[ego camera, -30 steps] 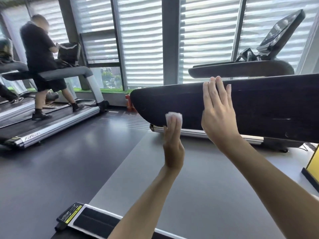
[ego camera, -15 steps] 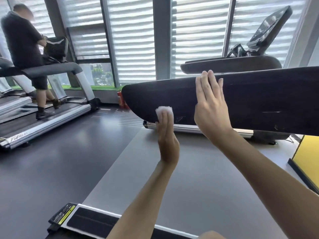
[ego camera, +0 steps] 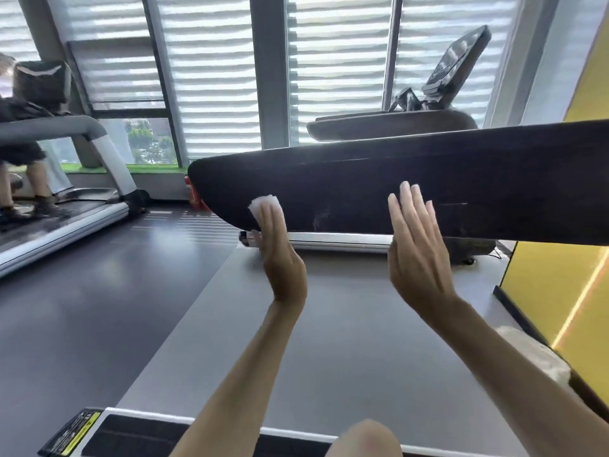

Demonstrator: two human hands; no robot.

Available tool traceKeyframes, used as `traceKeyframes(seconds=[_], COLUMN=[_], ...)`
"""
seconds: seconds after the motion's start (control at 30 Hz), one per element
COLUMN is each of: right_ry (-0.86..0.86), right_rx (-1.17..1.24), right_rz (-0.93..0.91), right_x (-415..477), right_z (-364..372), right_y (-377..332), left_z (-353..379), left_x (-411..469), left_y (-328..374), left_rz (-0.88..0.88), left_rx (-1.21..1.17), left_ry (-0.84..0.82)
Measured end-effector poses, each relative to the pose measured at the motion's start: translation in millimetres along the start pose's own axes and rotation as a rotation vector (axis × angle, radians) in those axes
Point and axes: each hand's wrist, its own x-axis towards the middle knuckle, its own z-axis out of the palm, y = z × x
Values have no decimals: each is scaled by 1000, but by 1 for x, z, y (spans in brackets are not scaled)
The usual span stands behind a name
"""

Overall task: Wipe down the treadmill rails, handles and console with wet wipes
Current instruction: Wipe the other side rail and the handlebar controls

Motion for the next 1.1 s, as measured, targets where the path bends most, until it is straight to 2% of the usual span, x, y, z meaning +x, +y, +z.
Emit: traceKeyframes(seconds=[0.1, 0.2, 0.27, 0.33, 0.4, 0.5, 0.57, 0.7, 0.8, 0.93, 1.1], right_ry=[-25, -18, 1, 25, 44, 55, 35, -24, -20, -5, -2], right_rx=[-25, -27, -3, 19, 19, -25, -81, -174, -157, -145, -168], right_rz=[42, 92, 124, 120, 85, 11, -69, -176, -130, -60, 22], right_x=[-14, -20, -23, -25, -25, -20, -15, -14, -21, -33, -48], right_z=[5, 8, 8, 7, 6, 8, 12, 21, 21, 19, 15], right_y=[11, 16, 16, 14, 13, 11, 10, 11, 15, 30, 48], left_z=[29, 44, 38, 20, -2, -21, -19, 6, 27, 52, 73], left_x=[-24, -36, -33, -25, -13, 9, 14, -8, -23, -38, -53], left_y=[23, 47, 50, 44, 34, 18, 11, 12, 31, 69, 95], left_rz=[102, 64, 66, 149, 192, 88, 47, 4, -4, 75, 103], left_rx=[-12, -10, -31, -85, -100, -91, -83, -85, -121, -186, -166], left_ry=[-88, -105, -131, -161, -86, 98, 121, 33, -35, -119, -230])
